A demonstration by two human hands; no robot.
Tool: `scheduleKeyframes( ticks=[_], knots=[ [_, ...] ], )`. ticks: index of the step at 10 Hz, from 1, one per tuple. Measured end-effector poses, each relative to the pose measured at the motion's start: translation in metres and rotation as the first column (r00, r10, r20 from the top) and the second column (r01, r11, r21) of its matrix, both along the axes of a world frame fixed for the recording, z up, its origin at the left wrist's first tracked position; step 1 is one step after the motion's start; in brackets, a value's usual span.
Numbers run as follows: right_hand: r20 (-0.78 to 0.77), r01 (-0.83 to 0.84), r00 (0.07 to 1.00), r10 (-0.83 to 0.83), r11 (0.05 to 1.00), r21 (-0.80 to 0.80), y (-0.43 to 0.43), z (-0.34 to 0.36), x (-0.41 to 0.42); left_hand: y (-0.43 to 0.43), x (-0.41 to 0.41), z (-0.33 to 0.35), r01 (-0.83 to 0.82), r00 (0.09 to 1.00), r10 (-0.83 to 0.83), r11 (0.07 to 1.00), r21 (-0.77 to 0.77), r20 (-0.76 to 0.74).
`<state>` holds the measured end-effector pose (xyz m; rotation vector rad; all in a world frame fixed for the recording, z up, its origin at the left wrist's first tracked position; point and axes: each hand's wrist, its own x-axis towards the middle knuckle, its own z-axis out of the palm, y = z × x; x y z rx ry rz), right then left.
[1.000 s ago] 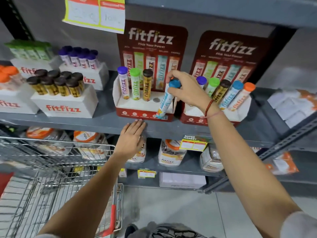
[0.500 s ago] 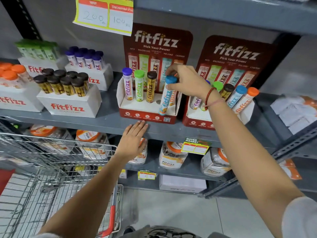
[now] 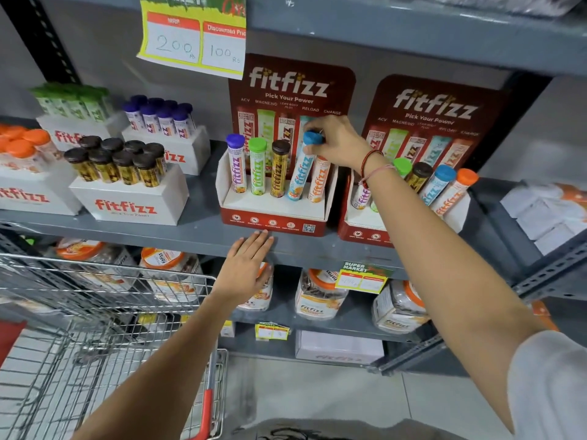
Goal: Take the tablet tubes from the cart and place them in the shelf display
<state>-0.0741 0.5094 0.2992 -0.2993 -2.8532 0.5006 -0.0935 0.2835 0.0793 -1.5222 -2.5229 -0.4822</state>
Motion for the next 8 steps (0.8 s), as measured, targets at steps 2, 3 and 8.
scheduleKeyframes(
  ticks=[2,3,8],
  knots=[
    [0.047,0.021,0.999,-0.021,1.0,-0.007,-0.008,-0.007,-0.002,0.0,0.0,0.0,-0.005,1.0,0.005,1.0,-0.009,-0.001],
    [0.079,0.02,0.997,-0.022,1.0,0.015,-0.011,-0.016,-0.003,0.0,0.0,-0.001,-0.008,1.0,0.007,1.0,-0.017,-0.007],
    [-0.147,0.111,0.984,-0.104,0.993,0.037,-0.018,-0.03,0.027,0.004,-0.002,0.02,-0.037,0.988,0.035,0.999,0.011,0.148]
  ],
)
